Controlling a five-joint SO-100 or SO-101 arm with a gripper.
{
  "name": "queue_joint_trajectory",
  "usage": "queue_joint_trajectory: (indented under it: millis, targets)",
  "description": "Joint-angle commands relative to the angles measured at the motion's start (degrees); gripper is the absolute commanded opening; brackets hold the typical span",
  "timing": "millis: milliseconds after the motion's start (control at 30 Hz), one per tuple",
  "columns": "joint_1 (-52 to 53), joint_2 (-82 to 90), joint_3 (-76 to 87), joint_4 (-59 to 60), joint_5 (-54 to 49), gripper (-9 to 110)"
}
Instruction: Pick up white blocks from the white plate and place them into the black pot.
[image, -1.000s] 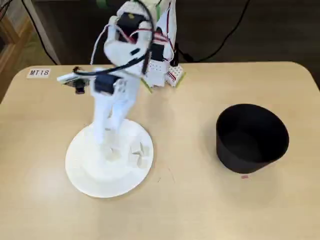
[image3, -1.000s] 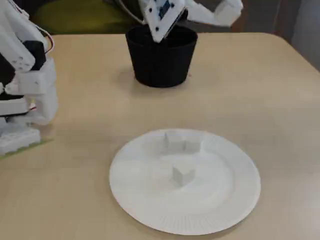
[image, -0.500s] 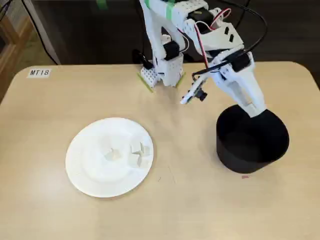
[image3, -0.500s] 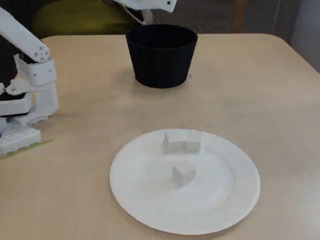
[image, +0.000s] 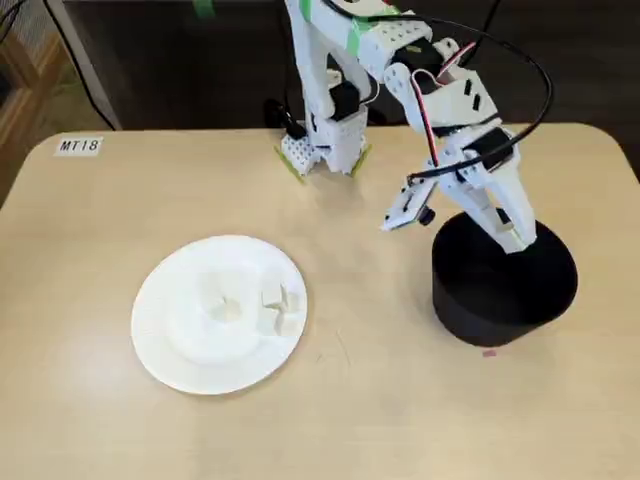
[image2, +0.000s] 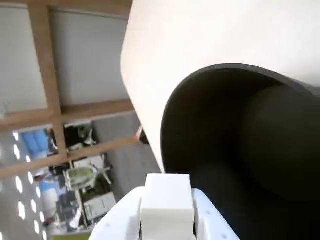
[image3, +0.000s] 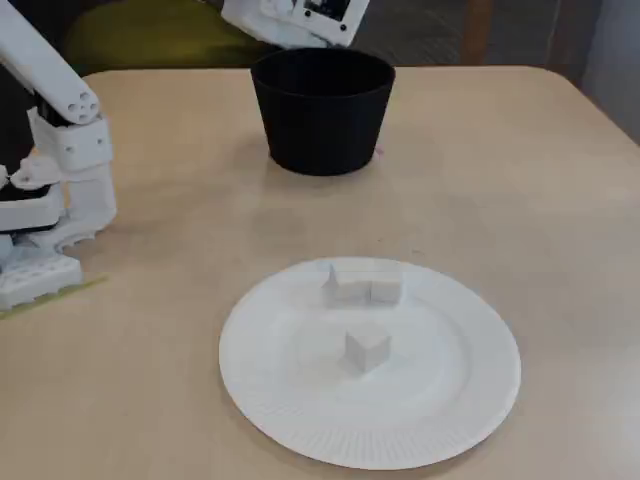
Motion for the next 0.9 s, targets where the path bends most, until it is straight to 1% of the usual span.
queue_joint_trajectory:
  millis: [0, 100, 167, 233, 300, 467, 600, 767, 867]
  targets:
    - [-0.5, 1.6, -0.3, 3.3, -0.9, 20]
    - [0.1, 2.6, -0.3, 6.2, -0.9, 21]
    - [1.0, 3.2, -0.7, 8.6, -0.5, 19]
    - [2.6, 3.8, -2.1, 12.2, 0.7, 7]
    - [5.5, 4.2, -5.1, 18.3, 1.1, -2]
    - [17.5, 2.5, -14.8, 34.8, 1.9, -2]
    - [29.7, -0.1, -22.2, 45.9, 6.3, -2]
    - [45.5, -0.3, -24.2, 52.0, 17.4, -2]
    - [52.9, -1.6, -24.3, 54.1, 23.6, -2]
